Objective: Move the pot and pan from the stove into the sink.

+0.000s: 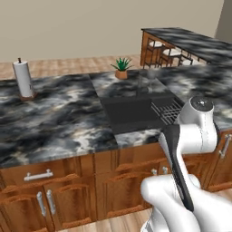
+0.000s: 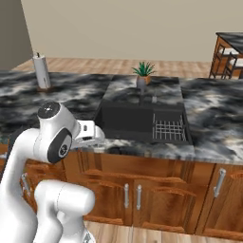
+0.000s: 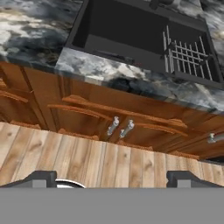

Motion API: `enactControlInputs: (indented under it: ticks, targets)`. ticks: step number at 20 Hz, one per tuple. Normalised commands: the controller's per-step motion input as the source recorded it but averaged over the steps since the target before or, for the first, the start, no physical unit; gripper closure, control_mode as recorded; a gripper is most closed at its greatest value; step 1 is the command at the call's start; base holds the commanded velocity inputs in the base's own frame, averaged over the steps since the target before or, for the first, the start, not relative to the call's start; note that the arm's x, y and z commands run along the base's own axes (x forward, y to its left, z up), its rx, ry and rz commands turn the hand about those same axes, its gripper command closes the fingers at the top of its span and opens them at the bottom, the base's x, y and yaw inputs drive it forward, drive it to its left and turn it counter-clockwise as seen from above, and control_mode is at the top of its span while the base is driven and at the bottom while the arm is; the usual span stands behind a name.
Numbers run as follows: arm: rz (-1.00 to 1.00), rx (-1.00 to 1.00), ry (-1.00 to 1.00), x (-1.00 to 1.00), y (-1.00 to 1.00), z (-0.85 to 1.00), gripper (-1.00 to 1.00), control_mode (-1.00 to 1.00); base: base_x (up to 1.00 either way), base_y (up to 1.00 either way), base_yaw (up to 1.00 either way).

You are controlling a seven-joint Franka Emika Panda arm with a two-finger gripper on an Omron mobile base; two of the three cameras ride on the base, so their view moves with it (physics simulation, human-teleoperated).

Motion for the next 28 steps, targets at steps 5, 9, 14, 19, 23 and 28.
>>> enactControlInputs:
  ticks: [5,9,14,19,23,28]
  targets:
    - [0.0,0.0,0.0,0.0,0.0,0.0,-1.0,1.0,-0.79,-0.39,-0.06]
    - [0.0,0.0,0.0,0.0,0.0,0.0,-1.0,1.0,-0.13,-0.17,-0.32]
    - [0.0,0.0,0.0,0.0,0.0,0.0,-1.0,1.0,-0.01,-0.04,-0.43]
    - [0.0,0.0,0.0,0.0,0.0,0.0,-1.0,1.0,0.0,0.0,-0.5]
    - [0.0,0.0,0.0,0.0,0.0,0.0,-1.0,1.0,0.0,0.0,-0.5]
    - [0.0,0.0,0.0,0.0,0.0,0.0,-1.0,1.0,0.0,0.0,-0.5]
